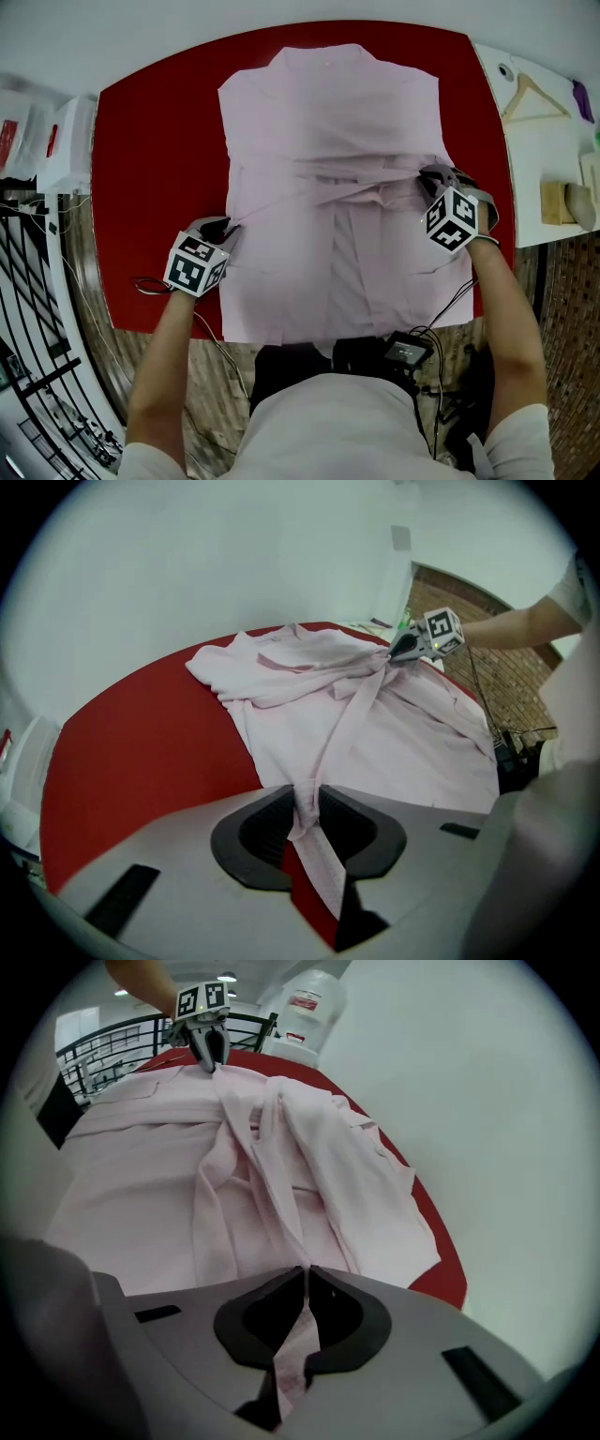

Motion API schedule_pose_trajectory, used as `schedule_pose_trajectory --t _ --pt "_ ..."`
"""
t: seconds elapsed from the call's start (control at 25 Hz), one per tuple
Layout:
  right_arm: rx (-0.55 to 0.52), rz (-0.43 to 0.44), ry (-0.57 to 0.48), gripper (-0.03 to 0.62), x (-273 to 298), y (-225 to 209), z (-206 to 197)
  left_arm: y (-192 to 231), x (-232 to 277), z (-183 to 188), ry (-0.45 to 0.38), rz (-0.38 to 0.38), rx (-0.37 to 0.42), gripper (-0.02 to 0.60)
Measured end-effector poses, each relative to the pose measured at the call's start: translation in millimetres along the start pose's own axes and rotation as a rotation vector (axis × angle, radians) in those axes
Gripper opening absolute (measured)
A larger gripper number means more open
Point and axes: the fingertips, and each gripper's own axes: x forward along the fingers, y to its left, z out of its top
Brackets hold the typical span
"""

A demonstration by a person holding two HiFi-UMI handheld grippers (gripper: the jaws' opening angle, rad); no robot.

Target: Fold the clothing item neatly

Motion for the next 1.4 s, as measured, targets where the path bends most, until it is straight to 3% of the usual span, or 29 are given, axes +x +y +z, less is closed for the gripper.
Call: schedule_pose_trajectory --t 0.24,0.48,0.72,0.8,0.88,1.12,1.4 --pt "-0.031 -0.124 0.049 0.028 -7 -26 -17 1 0 0 0.010 0.016 0.016 0.086" --pt "-0.086 -0.181 0.103 0.028 -5 -33 -37 2 4 12 -0.005 0.034 0.039 0.086" --pt "0.058 -0.152 0.035 0.036 -7 -29 -32 -2 4 18 -0.031 0.021 0.037 0.086" --pt "0.096 -0.155 -0.008 0.097 -14 -30 -24 -2 0 20 -0.048 0.013 0.035 0.090" --pt "0.124 -0.165 -0.049 0.115 -25 -30 -15 -1 -6 20 -0.063 0.014 0.039 0.102" --pt "0.152 -0.174 -0.131 0.118 -50 -17 10 0 -27 28 -0.119 0.026 0.048 0.107" --pt "0.131 -0.126 -0.130 0.118 -55 18 9 -17 -43 55 -0.201 -0.012 0.078 0.107"
